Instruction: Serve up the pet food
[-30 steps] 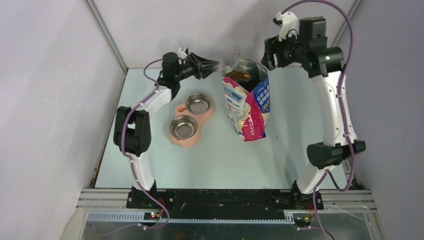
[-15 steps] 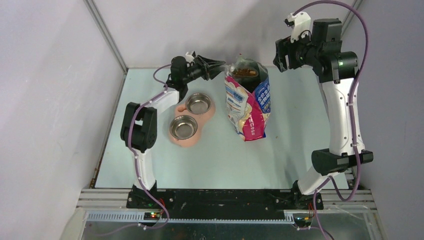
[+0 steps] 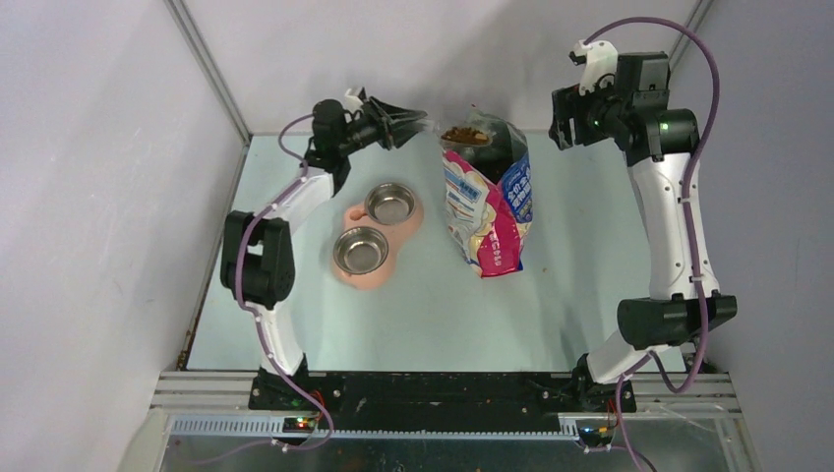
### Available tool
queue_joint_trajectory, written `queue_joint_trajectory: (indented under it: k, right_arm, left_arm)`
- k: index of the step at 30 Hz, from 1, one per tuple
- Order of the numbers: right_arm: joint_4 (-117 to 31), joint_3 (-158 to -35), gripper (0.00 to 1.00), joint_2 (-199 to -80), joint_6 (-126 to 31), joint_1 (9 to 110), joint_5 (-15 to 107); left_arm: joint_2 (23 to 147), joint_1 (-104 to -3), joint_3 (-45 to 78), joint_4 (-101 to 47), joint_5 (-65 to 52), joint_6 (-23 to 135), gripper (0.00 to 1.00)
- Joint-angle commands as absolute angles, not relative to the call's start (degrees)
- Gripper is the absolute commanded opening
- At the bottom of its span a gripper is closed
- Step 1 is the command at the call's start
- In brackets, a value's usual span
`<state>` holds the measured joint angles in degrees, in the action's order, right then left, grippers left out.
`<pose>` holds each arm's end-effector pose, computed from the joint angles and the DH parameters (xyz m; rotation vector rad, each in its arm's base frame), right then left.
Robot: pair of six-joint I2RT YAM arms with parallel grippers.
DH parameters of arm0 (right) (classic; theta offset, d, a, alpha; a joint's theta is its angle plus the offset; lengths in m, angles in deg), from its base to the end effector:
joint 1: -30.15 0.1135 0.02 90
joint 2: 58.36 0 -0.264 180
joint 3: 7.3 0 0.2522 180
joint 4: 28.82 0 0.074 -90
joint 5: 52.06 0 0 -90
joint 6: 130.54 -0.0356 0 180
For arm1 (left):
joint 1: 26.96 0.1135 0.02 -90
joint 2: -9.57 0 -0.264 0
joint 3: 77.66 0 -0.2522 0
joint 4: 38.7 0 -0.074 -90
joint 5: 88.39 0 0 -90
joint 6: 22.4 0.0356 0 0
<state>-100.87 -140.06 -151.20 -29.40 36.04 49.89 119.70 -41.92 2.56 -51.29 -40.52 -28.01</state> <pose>0.3162 0.0400 0.4811 -0.4350 2.0775 0.1679 0.4375 -0.1416 0.3200 -0.6253 1.8690 -1.9651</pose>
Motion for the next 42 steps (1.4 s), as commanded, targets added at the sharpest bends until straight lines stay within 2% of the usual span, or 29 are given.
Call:
queue_joint_trajectory:
  k: [1,8,22,30,42]
  right_arm:
    - [-95.33,-137.38,0.68,-147.89,-31.14,34.62,50.19]
    - [-92.98,-133.24,0.68,-147.6,-32.53,33.34,52.21]
    - [-91.47,-133.15,0.68,-148.74,-35.05,31.26,56.33]
    - [-91.41,-133.59,0.68,-148.84,-36.09,30.66,58.24]
    - [-91.31,-133.38,0.68,-147.01,-36.19,30.68,59.06]
  left_arm:
    - [111.71,-38.45,2.81,-51.1,-43.55,-24.58,0.0]
    - [105.67,-34.45,7.94,-44.78,-44.22,-20.32,0.0]
    - [97.31,-22.61,23.84,-45.08,-45.83,-13.9,0.0]
    - [97.47,-17.34,29.28,-45.99,-44.94,-10.02,0.0]
    - [103.25,-15.96,27.92,-40.59,-40.5,0.29,0.0]
